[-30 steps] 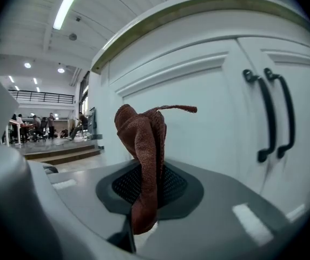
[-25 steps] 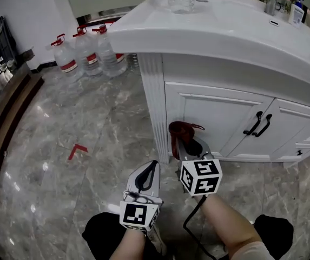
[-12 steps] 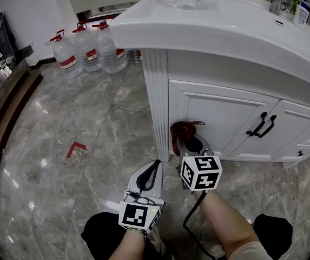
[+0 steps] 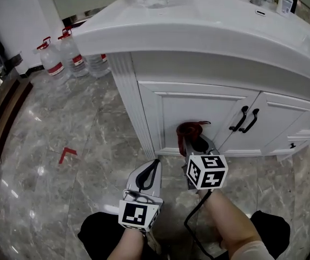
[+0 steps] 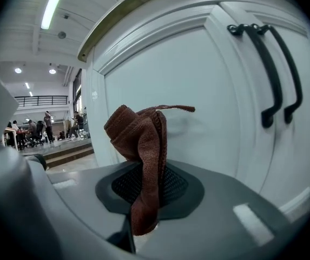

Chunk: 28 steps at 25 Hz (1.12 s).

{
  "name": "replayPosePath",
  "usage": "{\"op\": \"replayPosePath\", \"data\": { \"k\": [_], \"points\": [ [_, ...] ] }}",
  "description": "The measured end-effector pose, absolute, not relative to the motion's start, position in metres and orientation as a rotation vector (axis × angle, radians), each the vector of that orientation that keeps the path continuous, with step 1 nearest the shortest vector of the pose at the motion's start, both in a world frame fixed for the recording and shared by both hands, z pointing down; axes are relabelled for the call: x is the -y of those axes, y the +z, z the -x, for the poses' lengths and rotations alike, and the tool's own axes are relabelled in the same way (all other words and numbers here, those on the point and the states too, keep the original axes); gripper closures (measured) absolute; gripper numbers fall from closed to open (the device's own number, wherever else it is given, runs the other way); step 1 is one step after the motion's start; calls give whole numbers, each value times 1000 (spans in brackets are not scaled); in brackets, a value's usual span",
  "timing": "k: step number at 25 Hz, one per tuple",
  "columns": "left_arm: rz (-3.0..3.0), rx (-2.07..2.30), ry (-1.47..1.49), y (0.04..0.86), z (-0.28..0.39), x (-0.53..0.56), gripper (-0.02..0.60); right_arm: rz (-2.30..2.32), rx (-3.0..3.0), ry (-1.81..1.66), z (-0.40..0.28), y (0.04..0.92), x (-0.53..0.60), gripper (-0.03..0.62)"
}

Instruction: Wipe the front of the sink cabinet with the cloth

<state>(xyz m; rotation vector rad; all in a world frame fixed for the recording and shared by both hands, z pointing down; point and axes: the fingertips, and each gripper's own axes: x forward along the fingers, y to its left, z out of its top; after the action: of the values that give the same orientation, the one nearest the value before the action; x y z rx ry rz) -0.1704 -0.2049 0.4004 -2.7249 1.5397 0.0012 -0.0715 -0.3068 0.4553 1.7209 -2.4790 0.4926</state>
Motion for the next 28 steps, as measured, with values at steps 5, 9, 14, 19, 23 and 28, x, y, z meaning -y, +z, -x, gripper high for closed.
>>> {"op": "replayPosePath", "data": {
  "k": [5,9,14,19,23,28],
  "points": [
    [2752,-1502,-8,403,145,205,581,-1791,2412,550,35,461,300,508],
    [2773,-1474,-12,408,127,207,581,-1823,2375,541,10,460,296,508],
    [2805,-1449,-27,422,111,209,581,-1890,2312,515,-28,459,291,510],
    [2826,-1448,-7,425,101,211,581,-1933,2282,490,-56,453,282,510],
    [2831,-1430,-13,426,95,208,581,-1992,2231,504,-78,456,276,510],
    [2798,-1437,-36,423,108,206,581,-1936,2251,517,-61,467,267,513]
  ]
}}
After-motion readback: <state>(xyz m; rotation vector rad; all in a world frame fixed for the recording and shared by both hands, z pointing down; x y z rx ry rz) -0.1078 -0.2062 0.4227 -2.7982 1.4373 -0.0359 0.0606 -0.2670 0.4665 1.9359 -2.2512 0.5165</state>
